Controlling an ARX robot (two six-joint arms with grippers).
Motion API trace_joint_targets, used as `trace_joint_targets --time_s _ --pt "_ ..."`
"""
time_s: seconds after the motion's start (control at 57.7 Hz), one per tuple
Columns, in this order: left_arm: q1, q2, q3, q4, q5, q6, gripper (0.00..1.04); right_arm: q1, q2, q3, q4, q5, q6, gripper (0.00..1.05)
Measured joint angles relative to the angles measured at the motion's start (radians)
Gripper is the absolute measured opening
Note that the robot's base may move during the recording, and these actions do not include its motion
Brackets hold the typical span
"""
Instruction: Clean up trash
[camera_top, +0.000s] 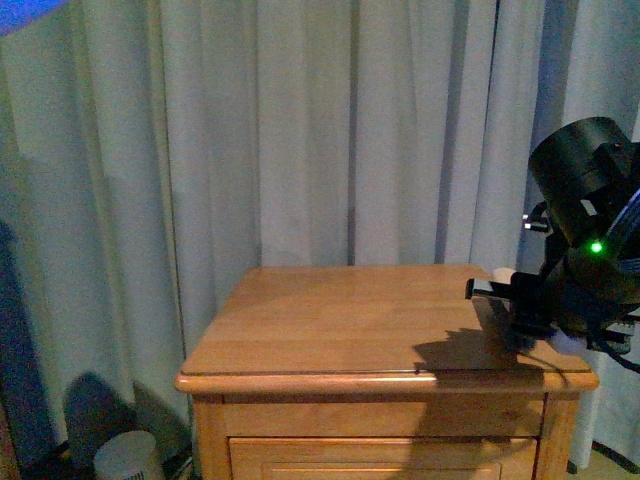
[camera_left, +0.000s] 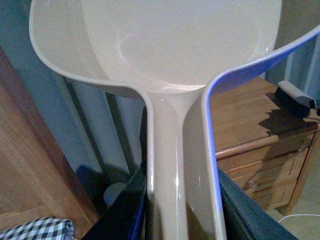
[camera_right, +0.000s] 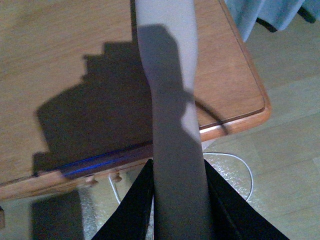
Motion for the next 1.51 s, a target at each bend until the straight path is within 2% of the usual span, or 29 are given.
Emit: trace_joint_targets --time_s 0.208,0.433,0.693,0.987,1.126,1.507 --pt "0.0 0.0 0.0 0.0 0.0 0.0 0.28 -0.001 -0.211 -0.159 0.172 0.034 -0.09 0.23" --pt "0.0 0.0 0.0 0.0 0.0 0.0 0.28 0.009 -0.544 -0.402 0.271 0.069 -0.149 0.23" --pt "0.0 0.0 0.0 0.0 0.0 0.0 0.28 0.072 -0.963 -0.698 0.214 0.127 -0.165 0.23" --pt "0.0 0.0 0.0 0.0 0.0 0.0 0.28 0.19 -1.352 -0.83 0.04 0.301 -0.196 0.23" --pt "0.0 0.0 0.0 0.0 0.0 0.0 0.28 0.231 -1.42 -0.855 0.025 0.346 -0.206 0.23" --pt "0.0 0.0 0.0 0.0 0.0 0.0 0.28 0.24 -1.431 -0.885 0.031 0.352 -0.206 0.23"
